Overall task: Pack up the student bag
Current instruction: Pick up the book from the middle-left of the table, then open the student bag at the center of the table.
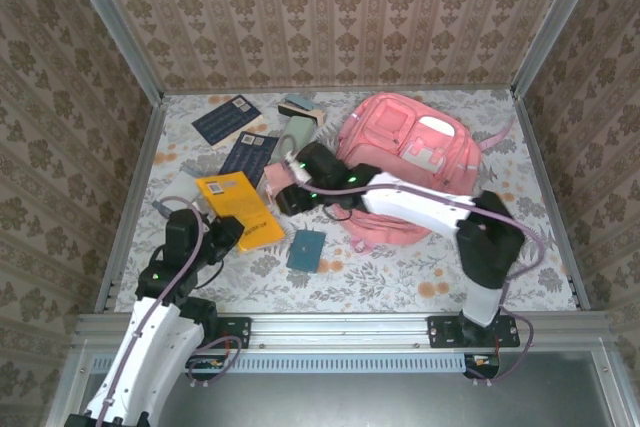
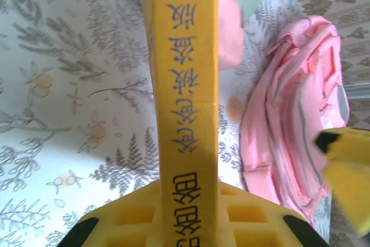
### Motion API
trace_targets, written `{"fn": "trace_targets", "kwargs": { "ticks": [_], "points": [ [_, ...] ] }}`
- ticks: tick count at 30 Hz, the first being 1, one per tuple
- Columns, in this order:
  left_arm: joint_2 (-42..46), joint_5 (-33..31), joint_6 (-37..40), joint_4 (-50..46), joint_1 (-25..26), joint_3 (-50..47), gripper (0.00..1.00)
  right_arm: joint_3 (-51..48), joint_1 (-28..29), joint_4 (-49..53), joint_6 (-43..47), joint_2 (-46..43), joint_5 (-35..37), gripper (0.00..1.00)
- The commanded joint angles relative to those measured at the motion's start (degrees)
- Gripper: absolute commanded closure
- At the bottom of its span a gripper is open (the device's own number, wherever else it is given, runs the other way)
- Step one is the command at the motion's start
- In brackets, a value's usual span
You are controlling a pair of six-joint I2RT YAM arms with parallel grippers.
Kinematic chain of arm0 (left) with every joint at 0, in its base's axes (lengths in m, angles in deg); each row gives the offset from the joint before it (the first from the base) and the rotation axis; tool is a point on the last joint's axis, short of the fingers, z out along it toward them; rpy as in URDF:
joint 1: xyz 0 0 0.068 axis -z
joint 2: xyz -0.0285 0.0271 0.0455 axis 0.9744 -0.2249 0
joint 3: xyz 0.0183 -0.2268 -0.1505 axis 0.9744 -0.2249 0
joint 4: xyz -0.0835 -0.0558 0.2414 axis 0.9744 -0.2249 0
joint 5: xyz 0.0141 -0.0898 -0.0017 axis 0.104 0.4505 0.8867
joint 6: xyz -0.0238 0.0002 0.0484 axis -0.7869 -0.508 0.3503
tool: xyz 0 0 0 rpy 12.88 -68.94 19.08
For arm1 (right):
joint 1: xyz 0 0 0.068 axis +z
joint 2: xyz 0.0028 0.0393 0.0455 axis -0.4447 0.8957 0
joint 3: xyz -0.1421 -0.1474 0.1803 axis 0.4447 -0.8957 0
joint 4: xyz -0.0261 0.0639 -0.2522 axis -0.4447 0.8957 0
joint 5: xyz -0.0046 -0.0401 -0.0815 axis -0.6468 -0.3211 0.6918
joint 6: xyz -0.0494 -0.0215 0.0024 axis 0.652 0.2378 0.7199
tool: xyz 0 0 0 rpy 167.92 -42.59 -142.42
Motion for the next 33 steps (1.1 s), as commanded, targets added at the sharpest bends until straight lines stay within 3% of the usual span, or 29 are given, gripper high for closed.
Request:
{"fn": "trace_targets", "kwargs": {
  "ticks": [1, 6, 10, 22, 24, 27, 30, 33],
  "points": [
    [-1.9, 3.1, 4.0, 4.3, 0.2, 5.2, 1.0, -5.0, -4.5, 6.5, 9.5, -4.5, 10.5, 0.39],
    [-5.2, 5.0, 5.6, 5.5, 0.2, 9.5, 1.0, -10.4, -10.2, 9.1, 15.4, -8.0, 19.0, 0.37],
    [-6.9, 6.2, 5.9, 6.7, 0.2, 10.6, 1.0, -12.8, -12.6, 8.4, 17.4, -7.0, 20.6, 0.34],
    [-7.0, 7.7, 6.7, 5.8, 0.3, 11.2, 1.0, -12.8, -12.7, 9.0, 18.4, 4.3, 24.4, 0.4],
    [-7.2, 7.7, 6.8, 5.6, 0.3, 11.3, 1.0, -11.8, -12.6, 10.1, 18.2, 5.5, 25.0, 0.45],
    [-7.7, 8.1, 7.0, 6.2, 0.3, 11.3, 1.0, -10.8, -12.7, 10.8, 17.3, 6.0, 24.2, 0.69],
    [-9.0, 8.9, 7.1, 6.9, 0.3, 11.6, 1.0, -9.8, -12.6, 11.7, 15.4, 5.2, 21.5, 1.0],
    [-10.3, 9.3, 7.3, 7.8, 0.4, 11.9, 1.0, -7.9, -12.2, 14.0, 13.3, 3.9, 19.4, 1.0]
  ]
}}
